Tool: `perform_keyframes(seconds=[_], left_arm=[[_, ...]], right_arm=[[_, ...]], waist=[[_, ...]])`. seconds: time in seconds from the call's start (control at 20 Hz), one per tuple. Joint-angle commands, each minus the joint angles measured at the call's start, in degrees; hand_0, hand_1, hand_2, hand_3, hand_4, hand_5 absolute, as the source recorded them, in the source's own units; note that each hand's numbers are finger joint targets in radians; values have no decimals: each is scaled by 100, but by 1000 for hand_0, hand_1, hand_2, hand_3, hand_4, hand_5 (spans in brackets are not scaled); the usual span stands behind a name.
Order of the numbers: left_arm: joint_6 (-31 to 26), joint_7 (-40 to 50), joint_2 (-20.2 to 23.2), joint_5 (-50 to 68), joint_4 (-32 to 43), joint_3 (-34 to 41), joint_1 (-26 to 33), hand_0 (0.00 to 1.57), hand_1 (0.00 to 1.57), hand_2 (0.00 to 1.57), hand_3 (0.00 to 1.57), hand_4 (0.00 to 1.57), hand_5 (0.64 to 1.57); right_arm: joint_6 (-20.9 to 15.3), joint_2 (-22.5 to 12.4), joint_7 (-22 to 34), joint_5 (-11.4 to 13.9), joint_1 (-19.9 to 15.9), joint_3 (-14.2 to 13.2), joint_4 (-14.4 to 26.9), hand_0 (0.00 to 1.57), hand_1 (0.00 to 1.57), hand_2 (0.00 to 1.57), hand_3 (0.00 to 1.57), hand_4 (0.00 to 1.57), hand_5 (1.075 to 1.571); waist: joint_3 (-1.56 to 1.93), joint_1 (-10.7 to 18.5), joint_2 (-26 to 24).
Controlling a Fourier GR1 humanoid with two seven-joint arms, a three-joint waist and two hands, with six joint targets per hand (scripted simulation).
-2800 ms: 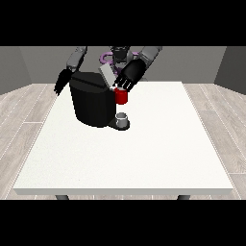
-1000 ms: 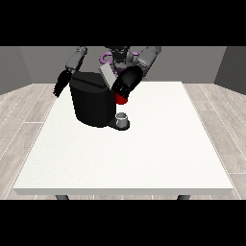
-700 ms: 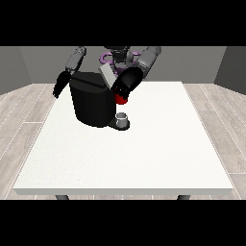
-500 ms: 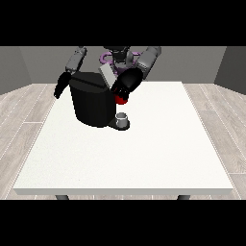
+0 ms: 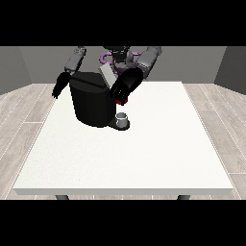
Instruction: Insert the coffee pod into the coffee machine and close the lid
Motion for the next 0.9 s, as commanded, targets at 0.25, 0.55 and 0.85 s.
perform_keyframes(seconds=[0.25, 0.55, 0.85], left_arm=[[182, -117, 198, -115, 226, 85, 72, 0, 0, 481, 381, 0, 1571], [-54, 127, -215, -30, 56, 21, 418, 0, 0, 0, 151, 0, 1571], [-397, 134, -786, 139, -23, -105, 1233, 0, 0, 85, 0, 0, 1571]], right_arm=[[-94, 238, 7, 51, 191, 176, -187, 0, 0, 0, 0, 153, 1571], [185, -5, -272, -308, 526, -240, 373, 0, 0, 0, 0, 0, 1571], [126, 138, -364, -304, 1316, -222, 612, 0, 0, 0, 0, 0, 1571]], waist=[[-10, -32, -82], [-7, 467, -698], [-8, 992, -1817]])
